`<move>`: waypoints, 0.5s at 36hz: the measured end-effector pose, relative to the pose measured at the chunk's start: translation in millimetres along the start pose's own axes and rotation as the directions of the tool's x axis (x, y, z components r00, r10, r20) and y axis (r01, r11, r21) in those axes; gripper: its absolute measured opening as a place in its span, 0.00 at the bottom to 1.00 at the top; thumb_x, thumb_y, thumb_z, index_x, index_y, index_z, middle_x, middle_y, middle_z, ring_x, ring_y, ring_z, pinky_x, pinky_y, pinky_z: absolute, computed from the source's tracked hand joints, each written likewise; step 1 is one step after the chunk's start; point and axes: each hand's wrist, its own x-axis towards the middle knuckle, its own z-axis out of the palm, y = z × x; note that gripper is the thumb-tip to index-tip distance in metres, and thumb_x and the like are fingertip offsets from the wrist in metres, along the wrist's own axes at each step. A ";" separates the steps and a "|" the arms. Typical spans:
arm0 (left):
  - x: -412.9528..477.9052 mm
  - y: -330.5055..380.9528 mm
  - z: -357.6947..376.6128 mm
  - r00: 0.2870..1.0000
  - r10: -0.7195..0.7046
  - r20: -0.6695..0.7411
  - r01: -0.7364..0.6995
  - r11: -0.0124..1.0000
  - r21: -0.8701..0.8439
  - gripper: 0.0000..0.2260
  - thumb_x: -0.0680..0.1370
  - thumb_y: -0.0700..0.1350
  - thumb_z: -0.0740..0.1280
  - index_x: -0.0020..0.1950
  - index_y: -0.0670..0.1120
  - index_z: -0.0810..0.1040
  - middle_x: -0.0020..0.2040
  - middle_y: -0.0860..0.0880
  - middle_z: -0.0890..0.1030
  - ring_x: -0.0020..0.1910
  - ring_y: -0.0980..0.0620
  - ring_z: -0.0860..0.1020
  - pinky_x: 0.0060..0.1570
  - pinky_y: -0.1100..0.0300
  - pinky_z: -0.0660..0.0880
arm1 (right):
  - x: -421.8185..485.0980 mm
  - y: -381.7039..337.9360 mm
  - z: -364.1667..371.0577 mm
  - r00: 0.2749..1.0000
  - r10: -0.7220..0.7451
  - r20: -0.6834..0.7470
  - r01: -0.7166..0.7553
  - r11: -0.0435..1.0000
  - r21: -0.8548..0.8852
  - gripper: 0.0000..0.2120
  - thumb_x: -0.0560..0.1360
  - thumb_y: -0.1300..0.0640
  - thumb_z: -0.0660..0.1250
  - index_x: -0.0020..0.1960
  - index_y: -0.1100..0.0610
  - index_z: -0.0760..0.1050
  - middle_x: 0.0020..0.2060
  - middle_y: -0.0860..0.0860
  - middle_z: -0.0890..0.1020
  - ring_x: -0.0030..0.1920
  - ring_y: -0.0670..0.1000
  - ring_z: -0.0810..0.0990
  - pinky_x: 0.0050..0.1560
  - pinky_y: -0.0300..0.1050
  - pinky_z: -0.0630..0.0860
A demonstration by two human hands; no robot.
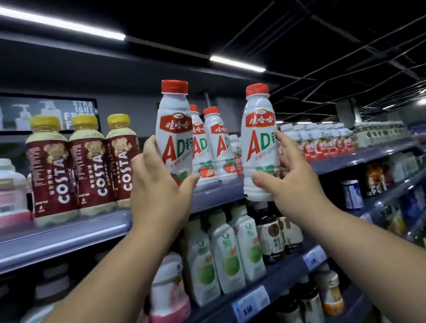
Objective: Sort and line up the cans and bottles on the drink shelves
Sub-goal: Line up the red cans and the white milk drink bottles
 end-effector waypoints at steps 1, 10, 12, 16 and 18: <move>3.6 -0.1 5.7 1.000 -0.008 -0.003 0.008 1.000 0.001 0.43 0.73 0.56 0.75 0.77 0.51 0.51 0.67 0.45 0.64 0.64 0.46 0.69 0.61 0.50 0.70 | 9.8 7.7 -1.4 1.000 0.003 -0.002 -0.003 1.000 0.002 0.38 0.74 0.57 0.75 0.74 0.32 0.61 0.60 0.38 0.80 0.58 0.41 0.81 0.60 0.51 0.80; 29.0 7.4 40.5 0.994 -0.066 -0.092 0.081 0.983 0.167 0.43 0.72 0.55 0.76 0.76 0.50 0.51 0.69 0.43 0.64 0.65 0.43 0.70 0.65 0.48 0.70 | 88.7 71.2 -5.1 0.997 -0.043 0.058 0.041 0.999 0.034 0.40 0.74 0.59 0.75 0.77 0.37 0.59 0.64 0.43 0.80 0.59 0.43 0.81 0.63 0.52 0.79; 33.3 9.4 50.0 0.988 -0.108 -0.107 0.127 0.973 0.193 0.43 0.72 0.56 0.75 0.77 0.50 0.51 0.69 0.43 0.64 0.65 0.42 0.70 0.65 0.47 0.70 | 103.3 82.2 -6.1 0.996 -0.049 0.080 0.046 0.998 0.045 0.40 0.74 0.58 0.75 0.77 0.37 0.58 0.65 0.42 0.79 0.60 0.42 0.80 0.63 0.52 0.79; 39.3 11.8 64.2 0.967 -0.215 -0.137 0.245 0.934 0.262 0.44 0.71 0.57 0.75 0.77 0.48 0.53 0.68 0.42 0.65 0.64 0.41 0.71 0.64 0.46 0.70 | 131.0 96.7 -8.9 0.990 -0.088 0.112 0.080 0.994 0.075 0.38 0.75 0.56 0.74 0.77 0.39 0.59 0.66 0.44 0.78 0.58 0.44 0.81 0.61 0.52 0.80; 38.8 11.3 66.9 0.957 -0.249 -0.150 0.285 0.901 0.327 0.40 0.71 0.58 0.76 0.73 0.47 0.58 0.67 0.42 0.66 0.62 0.40 0.72 0.60 0.46 0.71 | 140.2 102.3 -8.8 0.984 -0.117 0.135 0.104 0.990 0.098 0.37 0.76 0.56 0.73 0.76 0.37 0.58 0.67 0.44 0.76 0.60 0.47 0.80 0.60 0.55 0.80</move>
